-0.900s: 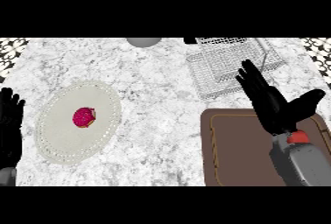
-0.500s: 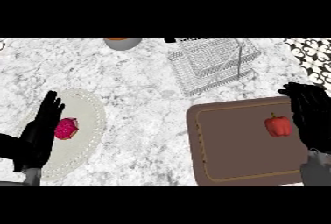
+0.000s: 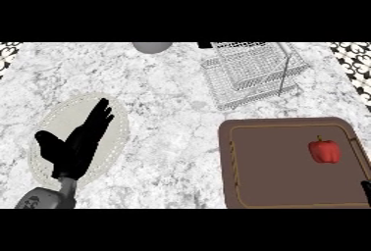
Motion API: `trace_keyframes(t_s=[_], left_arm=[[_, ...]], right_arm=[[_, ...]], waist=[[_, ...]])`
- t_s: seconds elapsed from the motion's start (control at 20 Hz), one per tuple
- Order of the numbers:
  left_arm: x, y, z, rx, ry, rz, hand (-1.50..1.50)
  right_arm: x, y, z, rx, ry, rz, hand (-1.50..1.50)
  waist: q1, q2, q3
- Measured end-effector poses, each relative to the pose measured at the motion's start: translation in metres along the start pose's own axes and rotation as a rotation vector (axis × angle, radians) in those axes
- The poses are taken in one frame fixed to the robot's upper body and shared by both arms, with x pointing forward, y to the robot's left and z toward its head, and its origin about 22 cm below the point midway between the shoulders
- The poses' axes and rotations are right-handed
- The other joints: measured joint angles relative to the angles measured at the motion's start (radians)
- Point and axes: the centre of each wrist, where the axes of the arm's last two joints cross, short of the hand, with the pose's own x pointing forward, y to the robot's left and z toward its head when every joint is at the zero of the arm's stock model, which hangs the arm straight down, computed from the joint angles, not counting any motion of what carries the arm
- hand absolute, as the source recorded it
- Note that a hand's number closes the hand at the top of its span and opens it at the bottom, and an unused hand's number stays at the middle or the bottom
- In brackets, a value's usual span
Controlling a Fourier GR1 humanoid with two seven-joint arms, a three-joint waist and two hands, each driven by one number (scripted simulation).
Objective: Pick the bell pepper from the tray and place it in the tiered basket
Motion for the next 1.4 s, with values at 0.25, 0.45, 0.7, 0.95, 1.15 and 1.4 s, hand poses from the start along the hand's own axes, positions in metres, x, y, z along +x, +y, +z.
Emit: trace_keyframes(t_s=[0.25, 0.45, 0.7, 0.95, 1.15, 1.4], left_arm=[[0.009, -0.009, -0.01, -0.043, 0.016, 0.0, 0.0], [0.011, -0.011, -0.015, -0.057, 0.022, 0.002, 0.0], [0.011, -0.013, -0.018, -0.069, 0.024, -0.002, 0.0], [0.008, -0.017, -0.018, -0.076, 0.023, -0.002, 0.0], [0.011, -0.012, -0.022, -0.087, 0.025, -0.003, 0.0], [0.006, -0.015, -0.022, -0.086, 0.026, -0.002, 0.0]], right_arm=[[0.045, -0.054, 0.018, 0.059, 0.048, 0.259, -1.5], [0.082, -0.074, 0.021, 0.076, 0.142, 0.519, -1.5], [0.119, -0.056, 0.01, 0.113, 0.252, 0.704, -1.5], [0.143, -0.009, -0.002, 0.149, 0.33, 0.73, -1.5], [0.142, 0.024, -0.007, 0.154, 0.393, 0.767, -1.5], [0.132, 0.049, -0.009, 0.151, 0.477, 0.862, -1.5]], waist=[[0.022, -0.004, -0.004], [0.03, -0.004, -0.007], [0.04, -0.005, -0.009], [0.046, -0.007, -0.008], [0.052, -0.006, -0.008], [0.056, -0.006, -0.007]])
